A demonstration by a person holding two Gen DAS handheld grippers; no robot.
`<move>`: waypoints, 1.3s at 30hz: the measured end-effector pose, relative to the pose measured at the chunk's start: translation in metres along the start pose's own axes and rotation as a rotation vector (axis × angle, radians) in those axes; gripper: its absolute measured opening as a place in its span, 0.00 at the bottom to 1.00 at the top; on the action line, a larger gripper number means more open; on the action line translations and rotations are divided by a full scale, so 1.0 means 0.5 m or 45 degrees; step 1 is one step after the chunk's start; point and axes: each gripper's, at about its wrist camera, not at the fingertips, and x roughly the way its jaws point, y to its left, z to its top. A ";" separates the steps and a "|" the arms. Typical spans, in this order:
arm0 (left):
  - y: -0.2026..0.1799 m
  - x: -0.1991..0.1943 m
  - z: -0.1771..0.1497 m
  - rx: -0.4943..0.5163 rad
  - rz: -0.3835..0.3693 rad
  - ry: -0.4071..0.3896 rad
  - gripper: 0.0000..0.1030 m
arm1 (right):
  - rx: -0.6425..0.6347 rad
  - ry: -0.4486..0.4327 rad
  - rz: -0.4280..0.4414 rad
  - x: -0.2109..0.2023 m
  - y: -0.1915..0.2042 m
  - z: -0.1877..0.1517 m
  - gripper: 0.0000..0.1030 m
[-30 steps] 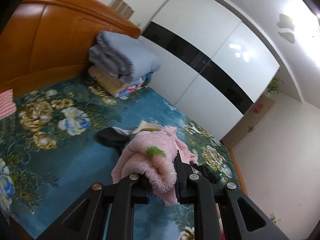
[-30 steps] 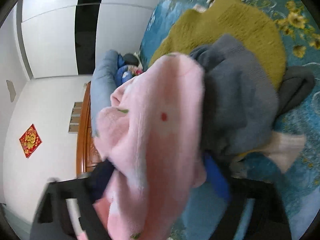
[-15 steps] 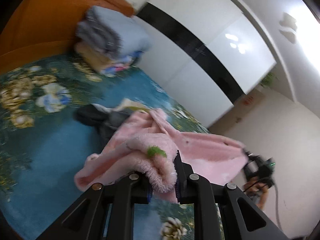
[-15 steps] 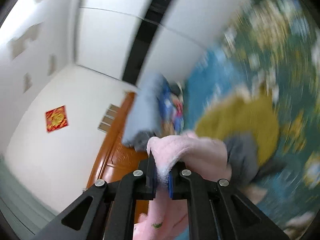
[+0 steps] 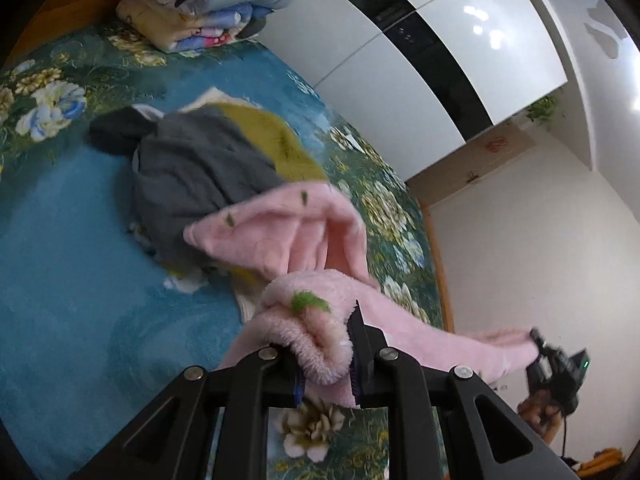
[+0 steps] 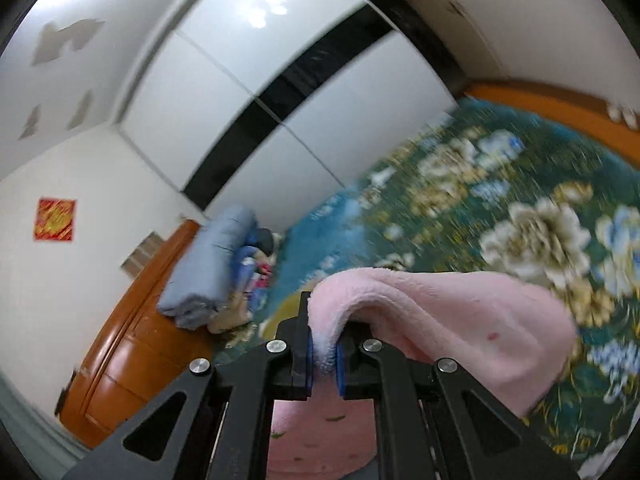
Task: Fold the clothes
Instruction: 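Lift the pink fleece off the heap with both tools and spread it onto the bed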
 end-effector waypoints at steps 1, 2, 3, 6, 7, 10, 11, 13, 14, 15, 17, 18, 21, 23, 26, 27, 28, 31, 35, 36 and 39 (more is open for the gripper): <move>-0.014 -0.013 0.026 0.014 -0.020 -0.042 0.17 | 0.034 -0.007 0.015 0.002 -0.013 0.003 0.08; -0.032 -0.037 0.046 0.051 -0.049 -0.100 0.17 | 0.042 -0.017 0.030 0.003 -0.015 0.005 0.08; -0.050 -0.061 0.066 0.088 -0.077 -0.158 0.17 | 0.014 -0.030 0.045 0.002 -0.004 0.007 0.08; -0.092 -0.136 0.110 0.209 -0.132 -0.313 0.17 | -0.071 -0.071 0.088 -0.001 0.031 0.013 0.08; -0.082 -0.161 0.101 0.237 -0.100 -0.333 0.17 | -0.107 -0.080 0.106 -0.004 0.042 0.007 0.08; -0.017 -0.213 0.060 0.257 0.049 -0.346 0.18 | -0.219 -0.010 0.188 -0.001 0.067 -0.066 0.08; 0.025 -0.219 0.040 0.223 0.127 -0.324 0.19 | -0.225 0.087 0.195 0.020 0.062 -0.111 0.08; 0.160 -0.210 -0.004 0.022 0.272 -0.244 0.19 | -0.218 0.336 0.157 0.080 0.034 -0.221 0.09; 0.234 -0.203 -0.026 -0.108 0.331 -0.207 0.19 | -0.189 0.462 0.132 0.113 0.014 -0.281 0.09; 0.309 -0.198 -0.048 -0.255 0.360 -0.185 0.19 | -0.126 0.587 0.098 0.147 -0.016 -0.346 0.09; 0.398 -0.189 -0.079 -0.427 0.412 -0.157 0.18 | 0.016 0.824 0.044 0.215 -0.077 -0.478 0.09; 0.424 -0.187 -0.090 -0.473 0.435 -0.149 0.18 | 0.077 0.891 0.038 0.238 -0.100 -0.530 0.09; 0.502 -0.178 -0.123 -0.612 0.506 -0.125 0.18 | 0.094 0.983 -0.013 0.275 -0.126 -0.606 0.09; 0.526 -0.177 -0.129 -0.649 0.531 -0.124 0.18 | 0.097 1.043 -0.034 0.291 -0.136 -0.635 0.09; 0.532 -0.192 -0.122 -0.642 0.527 -0.157 0.18 | 0.110 1.055 0.003 0.284 -0.141 -0.621 0.14; 0.535 -0.201 -0.124 -0.635 0.534 -0.172 0.18 | 0.114 1.059 0.015 0.282 -0.143 -0.617 0.19; 0.540 -0.202 -0.125 -0.626 0.544 -0.180 0.18 | 0.111 1.056 0.025 0.277 -0.147 -0.608 0.25; 0.561 -0.206 -0.123 -0.629 0.556 -0.191 0.19 | 0.079 1.010 0.040 0.251 -0.172 -0.564 0.40; 0.599 -0.211 -0.134 -0.691 0.539 -0.216 0.19 | 0.107 0.801 -0.155 0.221 -0.276 -0.479 0.47; 0.606 -0.211 -0.137 -0.715 0.535 -0.221 0.19 | 0.157 0.736 -0.228 0.216 -0.315 -0.456 0.47; 0.617 -0.206 -0.141 -0.750 0.534 -0.230 0.19 | 0.356 0.608 -0.353 0.229 -0.414 -0.416 0.47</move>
